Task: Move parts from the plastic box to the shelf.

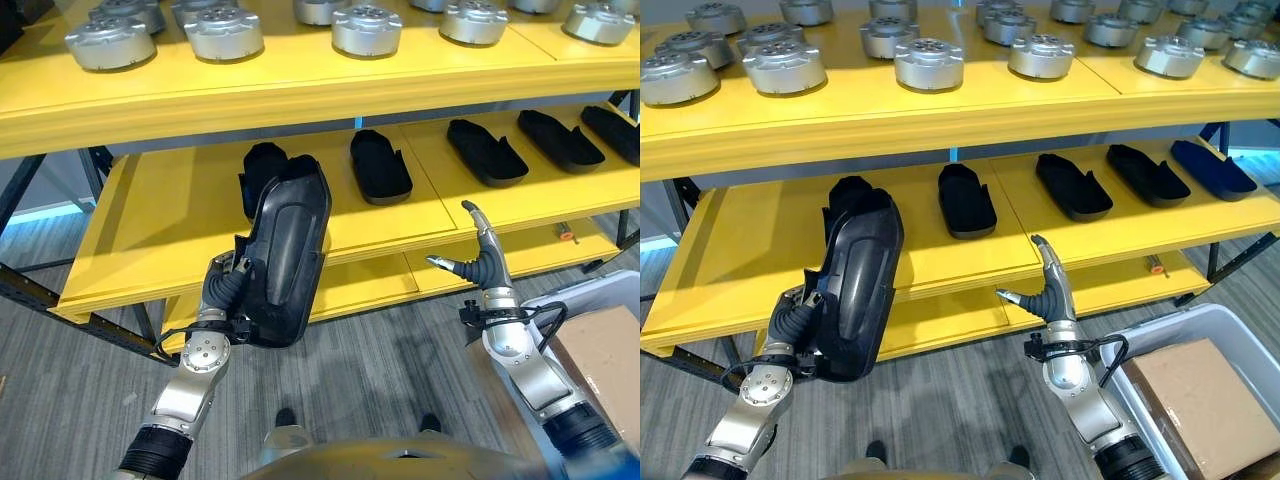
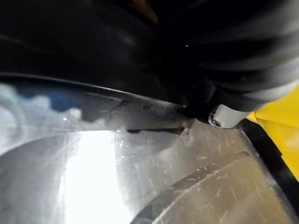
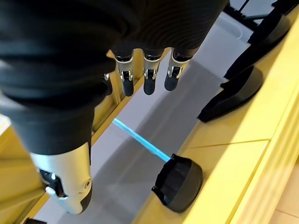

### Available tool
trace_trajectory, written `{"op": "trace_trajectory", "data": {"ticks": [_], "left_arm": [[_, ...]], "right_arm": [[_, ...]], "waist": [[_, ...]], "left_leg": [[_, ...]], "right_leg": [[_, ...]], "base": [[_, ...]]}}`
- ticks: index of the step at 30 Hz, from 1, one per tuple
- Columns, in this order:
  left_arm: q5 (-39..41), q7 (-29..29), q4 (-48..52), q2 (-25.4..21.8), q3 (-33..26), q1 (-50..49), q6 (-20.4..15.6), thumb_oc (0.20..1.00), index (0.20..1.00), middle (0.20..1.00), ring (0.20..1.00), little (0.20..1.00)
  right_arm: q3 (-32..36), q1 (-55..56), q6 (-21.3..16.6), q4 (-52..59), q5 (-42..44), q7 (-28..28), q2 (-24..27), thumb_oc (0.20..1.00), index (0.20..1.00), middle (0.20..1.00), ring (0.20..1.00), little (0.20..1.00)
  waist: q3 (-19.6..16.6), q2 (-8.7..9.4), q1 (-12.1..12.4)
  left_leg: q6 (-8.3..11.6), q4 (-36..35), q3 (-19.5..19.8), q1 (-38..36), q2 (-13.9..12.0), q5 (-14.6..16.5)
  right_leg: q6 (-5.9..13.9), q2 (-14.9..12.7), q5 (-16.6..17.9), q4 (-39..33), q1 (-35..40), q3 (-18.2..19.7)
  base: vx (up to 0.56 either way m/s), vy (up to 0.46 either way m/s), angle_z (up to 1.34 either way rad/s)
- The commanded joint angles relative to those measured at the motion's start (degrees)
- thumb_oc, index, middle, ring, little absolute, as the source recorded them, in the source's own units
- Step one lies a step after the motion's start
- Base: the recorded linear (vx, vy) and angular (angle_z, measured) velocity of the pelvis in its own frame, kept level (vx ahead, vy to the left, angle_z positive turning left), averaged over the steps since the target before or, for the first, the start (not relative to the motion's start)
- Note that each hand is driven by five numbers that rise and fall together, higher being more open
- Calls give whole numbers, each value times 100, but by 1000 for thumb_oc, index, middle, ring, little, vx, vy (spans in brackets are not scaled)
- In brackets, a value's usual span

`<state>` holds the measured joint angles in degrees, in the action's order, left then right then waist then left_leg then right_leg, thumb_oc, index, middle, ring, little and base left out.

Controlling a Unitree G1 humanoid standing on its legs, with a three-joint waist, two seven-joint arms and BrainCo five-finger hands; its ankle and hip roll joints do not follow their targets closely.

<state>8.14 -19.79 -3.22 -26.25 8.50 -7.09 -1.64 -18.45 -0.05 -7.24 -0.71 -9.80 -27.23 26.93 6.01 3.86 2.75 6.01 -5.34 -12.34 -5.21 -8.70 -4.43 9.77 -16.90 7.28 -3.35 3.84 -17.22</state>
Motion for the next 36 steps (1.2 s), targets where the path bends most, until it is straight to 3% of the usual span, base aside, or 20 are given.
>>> {"op": "trace_trajectory", "data": {"ticks": [1,3,4,7,8,9,12,14,15,16,18,21,29,31,32,33,35,36], "left_arm": [[-211,98,551,42,-125,409,-469,200,200,200,200,200],[-302,137,538,45,-118,446,-516,200,200,200,200,200],[-165,190,577,57,-138,382,-420,200,200,200,200,200],[-149,161,632,51,-187,287,-435,200,200,200,200,200],[-95,173,675,38,-161,321,-367,200,200,200,200,200],[-57,201,672,26,-136,358,-344,200,200,200,200,200],[35,180,743,43,-146,263,-312,200,200,200,200,200],[60,131,747,68,-106,231,-315,200,200,200,200,200],[142,32,720,151,59,186,-327,200,200,200,200,200],[99,11,676,221,156,185,-390,200,200,200,200,200],[108,27,621,243,213,211,-425,200,200,200,200,200],[6,-10,540,278,306,247,-421,200,200,200,200,200],[-1,-20,667,175,172,209,-184,200,200,200,200,200],[44,-65,622,143,198,293,-121,200,200,200,200,200],[47,-94,593,123,216,351,-160,200,200,200,200,200],[91,-164,540,105,255,478,-191,200,200,200,200,200],[142,-329,473,129,290,606,-207,200,200,200,200,200],[140,-386,446,145,293,626,-233,200,200,200,200,200]], "right_arm": [[269,-259,-52,589,-58,113,319,1000,1000,1000,1000,1000],[270,-263,-110,552,-161,134,291,1000,1000,1000,1000,1000],[245,-297,-138,593,-118,171,255,1000,1000,1000,1000,1000],[179,-374,-176,652,-115,235,205,1000,1000,1000,1000,1000],[160,-353,-227,694,-154,197,200,1000,1000,1000,1000,1000],[159,-329,-226,758,-190,169,222,1000,1000,1000,1000,1000],[204,-266,-302,983,-222,320,349,1000,1000,1000,1000,1000],[195,-261,-295,1034,-224,330,388,1000,1000,1000,1000,1000],[202,-170,-340,1050,-306,290,455,1000,1000,1000,1000,1000],[250,-77,-376,1029,-366,255,476,1000,1000,1000,1000,1000],[260,-54,-432,939,-449,202,467,1000,1000,1000,1000,1000],[287,-5,-528,733,-434,176,406,1000,1000,1000,1000,1000],[212,-13,-539,653,-621,12,419,1000,1000,1000,1000,1000],[207,-69,-542,630,-540,-139,463,1000,1000,1000,1000,1000],[225,-97,-558,644,-517,-202,505,1000,1000,1000,1000,1000],[237,-160,-590,606,-576,-318,556,1000,1000,1000,1000,1000],[195,-267,-557,487,-604,-390,611,1000,1000,1000,1000,1000],[174,-297,-555,443,-633,-403,611,1000,1000,1000,1000,1000]], "waist": [[61,-289,-35],[81,-250,14],[135,-204,134],[226,-217,223],[244,-224,144],[267,-206,79],[224,-164,29],[214,-139,-14],[164,-98,-181],[96,-82,-282],[64,-88,-323],[-51,-119,-371],[-55,-247,-362],[16,-206,-398],[58,-171,-413],[171,-119,-439],[292,-142,-511],[309,-158,-523]], "left_leg": [[-254,34,-385,-138,114,166],[-306,34,-491,-135,227,246],[-327,34,-689,-246,364,446],[-374,34,-919,-334,430,506],[-486,34,-775,-280,533,556],[-576,34,-747,-185,598,459],[-601,34,-708,-92,719,373],[-595,34,-651,-74,790,372],[-593,34,-403,-45,973,377],[-618,34,-247,18,1079,367],[-632,34,-156,45,1110,373],[-611,34,-101,32,1061,388],[-540,36,-297,-134,1013,333],[-503,604,-560,-8,958,499],[-492,990,-715,124,881,598],[-362,1891,-955,490,532,450],[-224,2540,-1076,700,8,354],[-208,2568,-1042,706,-82,301]], "right_leg": [[103,188,-16,213,285,-615],[181,94,125,217,265,-726],[378,-8,413,372,165,-1104],[417,-89,627,670,-30,-1482],[371,101,395,903,-131,-1182],[204,296,276,975,-230,-1056],[-9,921,-160,890,-143,-925],[-101,1157,-249,757,-100,-797],[-303,1611,-329,203,-21,-235],[-365,1724,-278,-47,-15,90],[-360,1725,-235,-134,-5,254],[-338,1717,-256,-157,60,469],[-396,1643,-350,-110,179,314],[-439,1518,-410,47,153,202],[-471,1427,-451,140,129,113],[-570,1294,-566,308,108,-24],[-690,1254,-765,561,69,-125],[-711,1253,-794,620,55,-115]], "base": [[-162,297,3],[-144,313,0],[-125,318,-12],[-107,239,-58],[-124,184,-78],[-82,148,-39],[-1,113,36],[83,67,-3],[164,59,16],[153,47,64],[85,-37,57],[145,-99,20],[141,-91,6],[54,-116,-4],[-31,-142,-6],[-54,-126,-2],[-26,-60,5],[18,31,8]]}}
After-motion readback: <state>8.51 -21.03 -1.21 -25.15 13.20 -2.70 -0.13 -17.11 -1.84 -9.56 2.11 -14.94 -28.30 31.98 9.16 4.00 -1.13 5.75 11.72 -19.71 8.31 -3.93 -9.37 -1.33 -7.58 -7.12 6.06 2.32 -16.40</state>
